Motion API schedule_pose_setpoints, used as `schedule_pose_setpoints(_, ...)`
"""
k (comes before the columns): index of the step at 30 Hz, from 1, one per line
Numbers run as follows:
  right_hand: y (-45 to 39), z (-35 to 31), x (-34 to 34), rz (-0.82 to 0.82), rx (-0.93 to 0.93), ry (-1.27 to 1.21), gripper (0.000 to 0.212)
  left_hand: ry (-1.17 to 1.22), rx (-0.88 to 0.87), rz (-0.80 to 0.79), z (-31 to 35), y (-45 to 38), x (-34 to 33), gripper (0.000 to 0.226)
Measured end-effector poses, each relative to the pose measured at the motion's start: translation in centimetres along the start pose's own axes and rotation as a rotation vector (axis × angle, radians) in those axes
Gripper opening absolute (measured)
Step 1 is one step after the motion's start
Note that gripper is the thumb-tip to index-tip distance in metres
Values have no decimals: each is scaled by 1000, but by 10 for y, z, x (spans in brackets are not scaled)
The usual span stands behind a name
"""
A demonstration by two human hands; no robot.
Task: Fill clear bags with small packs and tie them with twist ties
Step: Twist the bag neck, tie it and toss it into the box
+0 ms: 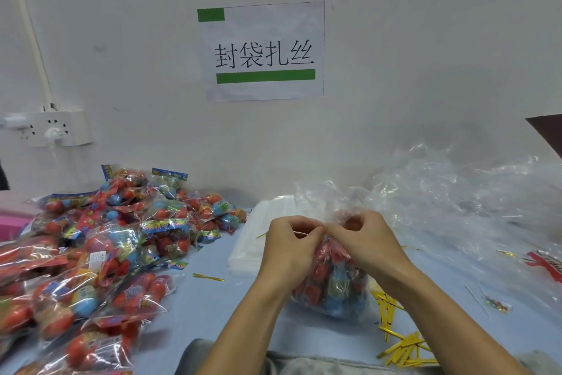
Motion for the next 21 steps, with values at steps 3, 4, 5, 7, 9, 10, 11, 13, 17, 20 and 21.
schedule_pose_setpoints(3, 1, -4, 0, -62, 36, 9, 17, -17, -6, -6, -1, 0, -2, 16)
schedule_pose_setpoints(4, 0, -3, 1, -41, 35, -7, 17, -18, -5, -11, -2, -1, -2, 15)
schedule_pose_setpoints(5, 0, -1, 2, -14, 20, -43, 17, -18, -5, -18, -2, -1, -3, 15)
schedule_pose_setpoints(7, -2, 5, 4, 23, -31, -134, 15, -27, -11, -38, -4, -3, -4, 14)
schedule_pose_setpoints(9, -3, 8, 5, 37, -74, -190, 10, -42, -15, -47, -5, -3, -5, 15)
schedule_pose_setpoints(10, -4, 9, 6, 45, -91, -205, 8, -51, -16, -46, -5, -4, -5, 15)
schedule_pose_setpoints(11, -5, 11, 6, 54, -106, -219, 8, -61, -16, -44, -6, -4, -5, 15)
schedule_pose_setpoints(13, -7, 13, 5, 58, -138, -252, 10, -85, -21, -46, -6, -4, -5, 16)
schedule_pose_setpoints(17, -9, 19, 2, 45, -182, -313, 13, -128, -8, -45, -8, -4, -5, 16)
schedule_pose_setpoints(20, -10, 22, 1, 41, -196, -340, 19, -119, 4, -66, -10, -5, -6, 17)
schedule_pose_setpoints(21, -10, 23, 1, 39, -199, -341, 18, -112, 1, -75, -10, -5, -7, 17)
Point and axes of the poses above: each hand's wrist, its own y-axis away from the middle knuckle, its own x-axis out of the back of the hand, z = x × y, the point moved 5 cm from there along -y, towards the middle knuckle, and after that the axes turned 3 degrees about -z, right-handed, at the moved point
